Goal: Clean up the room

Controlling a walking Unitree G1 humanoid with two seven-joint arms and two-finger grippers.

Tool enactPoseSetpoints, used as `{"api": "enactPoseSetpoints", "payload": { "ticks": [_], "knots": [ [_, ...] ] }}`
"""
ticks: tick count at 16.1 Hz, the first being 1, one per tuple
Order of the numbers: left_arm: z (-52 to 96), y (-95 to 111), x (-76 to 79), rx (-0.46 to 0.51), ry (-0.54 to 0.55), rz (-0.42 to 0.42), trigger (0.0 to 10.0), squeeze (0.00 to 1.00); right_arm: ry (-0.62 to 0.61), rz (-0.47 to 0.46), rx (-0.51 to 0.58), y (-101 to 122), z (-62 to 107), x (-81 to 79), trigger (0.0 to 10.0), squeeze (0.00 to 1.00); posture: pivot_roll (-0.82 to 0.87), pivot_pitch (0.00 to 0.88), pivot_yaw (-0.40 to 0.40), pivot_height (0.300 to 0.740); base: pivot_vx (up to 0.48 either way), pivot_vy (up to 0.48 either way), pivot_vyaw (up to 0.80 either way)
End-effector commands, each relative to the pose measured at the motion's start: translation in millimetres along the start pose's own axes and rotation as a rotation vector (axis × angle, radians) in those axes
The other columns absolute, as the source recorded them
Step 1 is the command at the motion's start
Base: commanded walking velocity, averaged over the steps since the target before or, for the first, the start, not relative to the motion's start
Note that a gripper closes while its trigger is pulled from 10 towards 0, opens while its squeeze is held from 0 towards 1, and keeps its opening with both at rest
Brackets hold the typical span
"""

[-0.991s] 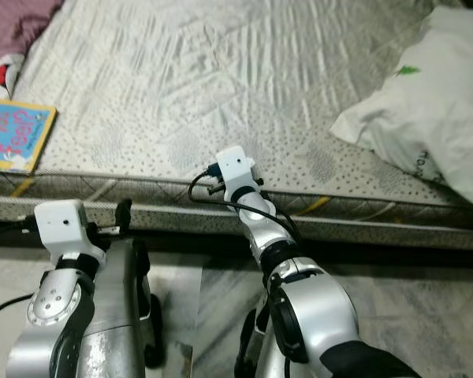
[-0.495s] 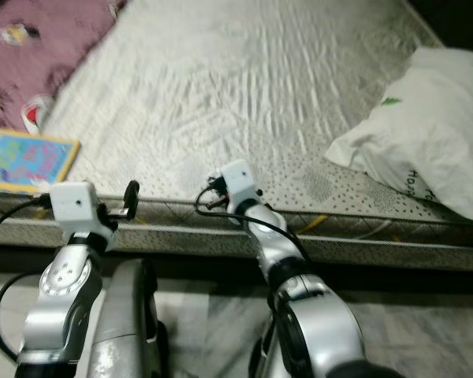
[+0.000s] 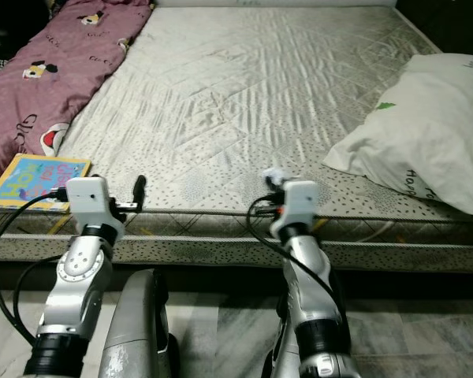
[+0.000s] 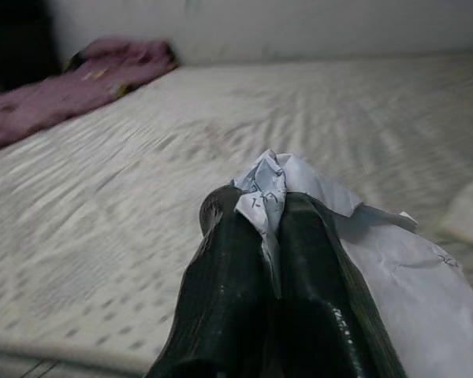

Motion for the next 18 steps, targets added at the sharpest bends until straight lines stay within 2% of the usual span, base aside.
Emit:
{"api": "enactPoseSetpoints", "payload": {
  "ticks": [1, 4, 6, 7, 8, 10, 11, 13, 14, 15, 16, 17, 18],
  "knots": [
    [-3.2, 4, -0.4, 0.025, -0.005, 0.000, 10.0, 0.00, -0.054, 0.015, 0.027, 10, 1.7, 8.6, 0.0, 0.00, 0.01, 0.000, 0.045, 0.519, 0.000, 0.000, 0.00],
    [1.6, 3, 6.8, 0.044, -0.039, 0.001, 10.0, 0.00, -0.045, 0.044, 0.030, 16, 18.1, 14.4, 0.0, 0.00, 0.00, 0.000, 0.032, 0.519, 0.000, 0.000, 0.00],
    [9.2, 3, 10.7, 0.062, -0.039, 0.018, 10.0, 0.00, -0.014, 0.042, 0.012, 15, 26.0, 7.2, 0.0, 0.00, -0.01, 0.000, 0.044, 0.519, 0.000, 0.000, 0.00],
    [10.4, 3, 12.0, 0.061, -0.035, 0.018, 10.0, 0.00, -0.021, 0.063, 0.013, 18, 24.5, 5.4, 1.9, 0.00, 0.00, 0.000, 0.045, 0.519, 0.000, 0.000, 0.00],
    [10.7, 4, 13.9, 0.065, -0.041, 0.018, 10.0, 0.00, -0.040, 0.057, -0.007, 19, 22.2, 5.2, 10.0, 0.00, 0.00, 0.000, 0.044, 0.519, 0.000, 0.000, 0.00],
    [11.5, 3, 11.9, 0.075, -0.031, -0.015, 10.0, 0.00, -0.095, 0.066, -0.033, 18, 21.9, 8.9, 10.0, 0.00, 0.00, 0.000, 0.058, 0.519, 0.000, 0.000, 0.00],
    [12.7, 1, 7.2, 0.063, -0.006, -0.003, 10.0, 0.00, -0.186, 0.063, -0.026, 18, 24.3, 17.1, 10.0, 0.00, 0.01, 0.000, 0.077, 0.519, 0.000, 0.000, 0.00],
    [13.7, 0, 7.1, 0.055, -0.013, -0.039, 10.0, 0.00, -0.255, 0.071, -0.091, 8, 26.8, 24.3, 10.0, 0.00, 0.01, 0.000, 0.083, 0.519, 0.000, 0.000, 0.00],
    [15.3, -1, 4.6, 0.051, -0.010, -0.037, 10.0, 0.00, -0.259, 0.086, -0.103, 7, 29.7, 25.0, 10.0, 0.00, 0.01, 0.000, 0.084, 0.519, 0.000, 0.000, 0.00],
    [16.1, -2, 0.2, 0.046, 0.008, -0.061, 10.0, 0.00, -0.259, 0.138, -0.121, 6, 32.3, 25.4, 10.0, 0.00, 0.01, 0.000, 0.084, 0.519, 0.000, 0.000, 0.00],
    [17.7, -2, -2.3, 0.052, 0.002, -0.091, 10.0, 0.00, -0.278, 0.145, -0.141, 3, 35.5, 25.7, 10.0, 0.00, 0.01, 0.000, 0.082, 0.519, 0.000, 0.000, 0.00],
    [20.2, 0, -4.3, 0.066, -0.007, -0.112, 10.0, 0.00, -0.261, 0.146, -0.108, 4, 38.7, 24.6, 10.0, 0.00, 0.01, 0.000, 0.080, 0.519, 0.000, 0.000, 0.00],
    [24.9, 2, -7.0, 0.078, -0.011, -0.116, 10.0, 0.00, -0.298, 0.122, -0.076, 6, 44.8, 28.8, 10.0, 0.00, 0.02, 0.000, 0.075, 0.519, 0.000, 0.000, 0.00]
  ]
}}
Point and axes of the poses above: a point about 5 cm out from each wrist's last joint towards the gripper, its own z axis pointing back from the gripper into the wrist, its own y axis along the axis of the wrist's last joint, x = y × z, the point moved 1 cm from there along -z, pointing out of the wrist towards the gripper, and after that the axes turned 13 degrees about z, right-handed, at the moved point
